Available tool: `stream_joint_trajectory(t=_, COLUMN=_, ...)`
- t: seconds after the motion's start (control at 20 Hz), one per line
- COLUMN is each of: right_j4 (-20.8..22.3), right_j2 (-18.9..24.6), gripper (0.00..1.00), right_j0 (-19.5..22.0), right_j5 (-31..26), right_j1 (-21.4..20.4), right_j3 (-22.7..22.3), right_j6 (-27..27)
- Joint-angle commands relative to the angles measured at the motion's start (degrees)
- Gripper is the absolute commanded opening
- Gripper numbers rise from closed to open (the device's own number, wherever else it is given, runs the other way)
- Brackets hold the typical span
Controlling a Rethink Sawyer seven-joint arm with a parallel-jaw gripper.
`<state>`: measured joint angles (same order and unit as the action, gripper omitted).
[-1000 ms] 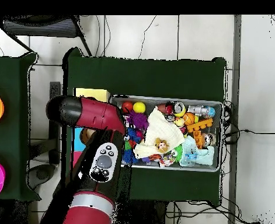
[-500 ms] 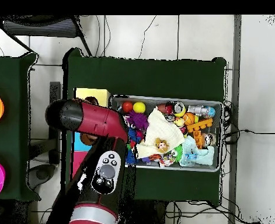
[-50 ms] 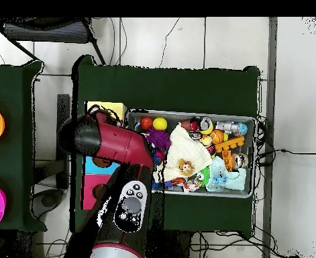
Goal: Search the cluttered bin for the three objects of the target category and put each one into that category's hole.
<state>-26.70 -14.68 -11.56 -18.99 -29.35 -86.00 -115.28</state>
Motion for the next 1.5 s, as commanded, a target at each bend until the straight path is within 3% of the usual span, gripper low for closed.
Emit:
stream_joint_trajectory(t=0.05, right_j4=3.59, right_j2=2.62, gripper=0.00, right_j0=4.16, right_j5=-5.67, right_j1=-2.95, right_j3=-4.48, right_j6=-3.76)
stream_joint_trajectory(t=0.5, right_j4=8.38, right_j2=2.47, gripper=0.00, right_j0=9.50, right_j5=-14.05, right_j1=-6.91, right_j3=-8.51, right_j6=1.25)
stream_joint_trajectory(t=0.65, right_j4=11.55, right_j2=2.40, gripper=0.00, right_j0=10.96, right_j5=-17.85, right_j1=-6.54, right_j3=-7.55, right_j6=3.39)
stream_joint_trajectory(t=0.7, right_j4=13.27, right_j2=3.10, gripper=1.00, right_j0=11.81, right_j5=-18.40, right_j1=-6.80, right_j3=-7.51, right_j6=3.10)
stream_joint_trajectory(t=1.1, right_j4=16.92, right_j2=5.00, gripper=1.00, right_j0=15.77, right_j5=-15.38, right_j1=-7.95, right_j3=-10.93, right_j6=3.72)
stream_joint_trajectory(t=1.5, right_j4=21.12, right_j2=7.92, gripper=1.00, right_j0=22.89, right_j5=-6.68, right_j1=-8.27, right_j3=-17.05, right_j6=3.91)
